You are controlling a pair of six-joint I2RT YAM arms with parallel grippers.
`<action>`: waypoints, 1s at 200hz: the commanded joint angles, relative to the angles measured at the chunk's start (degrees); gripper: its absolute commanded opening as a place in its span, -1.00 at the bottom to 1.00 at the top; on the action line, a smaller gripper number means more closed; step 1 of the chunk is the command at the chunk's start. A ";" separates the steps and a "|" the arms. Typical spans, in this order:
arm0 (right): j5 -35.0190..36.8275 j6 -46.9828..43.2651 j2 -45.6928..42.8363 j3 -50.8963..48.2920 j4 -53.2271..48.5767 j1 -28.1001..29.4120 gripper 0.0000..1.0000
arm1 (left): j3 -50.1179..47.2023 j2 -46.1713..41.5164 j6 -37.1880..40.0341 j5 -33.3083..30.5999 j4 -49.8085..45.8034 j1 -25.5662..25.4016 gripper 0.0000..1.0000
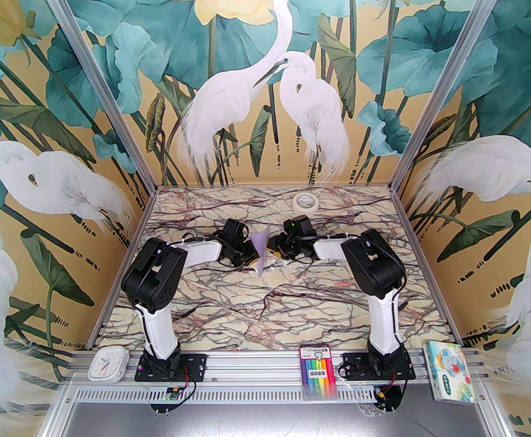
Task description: Fold a paper plane with a square sheet of paper (fold left side to right side)
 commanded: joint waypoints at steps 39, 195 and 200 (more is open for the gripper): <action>-3.16 -0.07 -0.40 -2.50 6.21 0.60 -0.25 | 0.74 3.78 -1.10 -0.17 -2.84 -0.15 -0.98; -4.42 0.53 -1.45 -5.09 12.96 1.21 -0.10 | 2.27 4.97 -0.30 -0.18 -4.89 -0.59 -0.99; -4.42 0.49 -1.36 -5.02 12.99 1.22 -0.10 | 2.24 4.94 -0.26 -0.18 -4.89 -0.59 -0.99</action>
